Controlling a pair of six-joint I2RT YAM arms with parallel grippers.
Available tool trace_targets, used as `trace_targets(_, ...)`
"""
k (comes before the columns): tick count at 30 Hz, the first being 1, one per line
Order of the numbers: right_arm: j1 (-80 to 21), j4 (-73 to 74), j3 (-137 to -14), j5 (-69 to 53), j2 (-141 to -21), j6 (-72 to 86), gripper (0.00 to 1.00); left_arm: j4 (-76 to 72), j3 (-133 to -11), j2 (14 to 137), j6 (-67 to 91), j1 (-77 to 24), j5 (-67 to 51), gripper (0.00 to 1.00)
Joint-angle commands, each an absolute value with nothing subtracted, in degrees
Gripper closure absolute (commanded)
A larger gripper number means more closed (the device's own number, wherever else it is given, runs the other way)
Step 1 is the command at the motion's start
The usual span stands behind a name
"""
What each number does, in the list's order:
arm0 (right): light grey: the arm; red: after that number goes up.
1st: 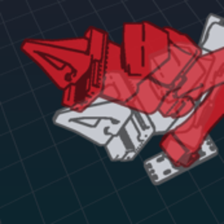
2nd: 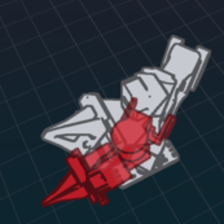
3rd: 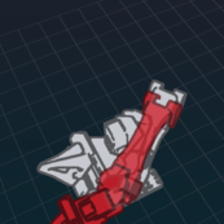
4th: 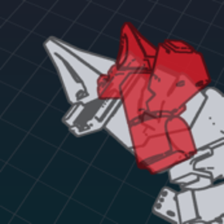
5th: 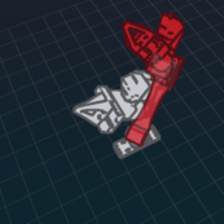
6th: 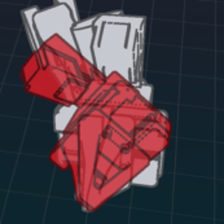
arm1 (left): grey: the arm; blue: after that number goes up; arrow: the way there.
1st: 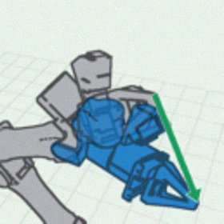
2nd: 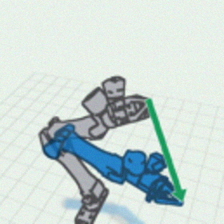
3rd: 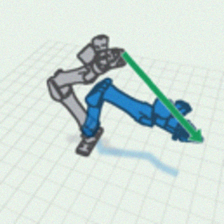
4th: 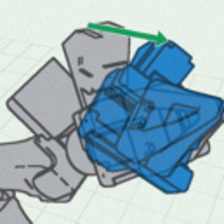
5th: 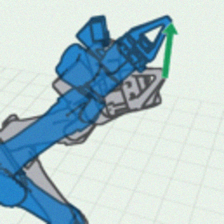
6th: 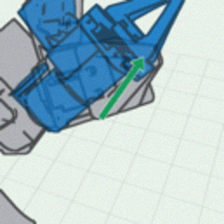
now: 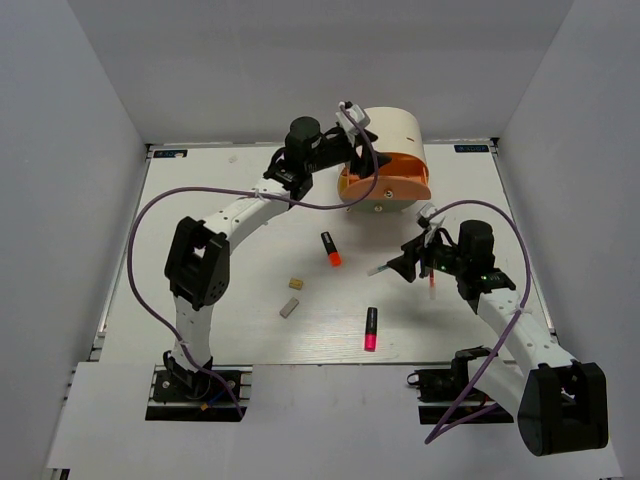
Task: Sort the stationery into containers
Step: Place the pen in the drawer, then pick up the pen from the center of the board.
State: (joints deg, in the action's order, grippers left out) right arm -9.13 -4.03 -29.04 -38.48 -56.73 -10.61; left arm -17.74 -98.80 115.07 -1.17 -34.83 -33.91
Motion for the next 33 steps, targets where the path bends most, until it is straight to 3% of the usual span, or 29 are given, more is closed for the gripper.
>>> trace_targets(1,-9.1,-2.3,-29.4,-42.5,-56.8,-19.1,0.30,-17.4,-101.7,111.7,-2.7,-35.0,-30.9,0.24)
trace_targets(5,-9.0,5.1,-28.7,-50.8,-56.5,-34.7,0.30,-17.4,-102.2,108.6,-1.0,-35.0,-28.7,0.18)
trace_targets(9,-9.2,23.3,-30.5,-59.2,-60.2,-73.9,0.32,-11.3,-101.1,102.5,1.1,-35.0,-21.2,0.15)
trace_targets(12,-9.4,39.9,-35.1,-60.3,-64.2,-93.6,0.38,-7.1,-94.9,96.9,5.2,-33.8,-15.8,0.09)
trace_targets(13,-9.2,47.1,-36.5,-60.0,-69.8,-107.9,0.43,-5.9,-91.1,92.7,6.8,-33.8,-13.6,0.07)
trace_targets(16,-9.8,61.7,-43.1,-57.6,-80.2,-125.4,0.52,0.5,-83.3,87.0,9.2,-33.7,-6.2,0.03)
trace_targets(19,-10.0,70.7,-49.5,-54.3,-86.6,-137.4,0.52,9.0,-78.1,82.3,15.4,-33.2,-1.1,0.02)
trace_targets(26,-14.7,59.3,-46.8,-48.3,-82.6,-135.3,0.32,19.5,-66.3,77.9,27.8,-33.2,1.1,0.00)
trace_targets(33,-21.5,48.1,-41.9,-43.0,-75.8,-121.6,0.24,15.5,-56.7,73.3,32.3,-33.2,1.1,0.00)
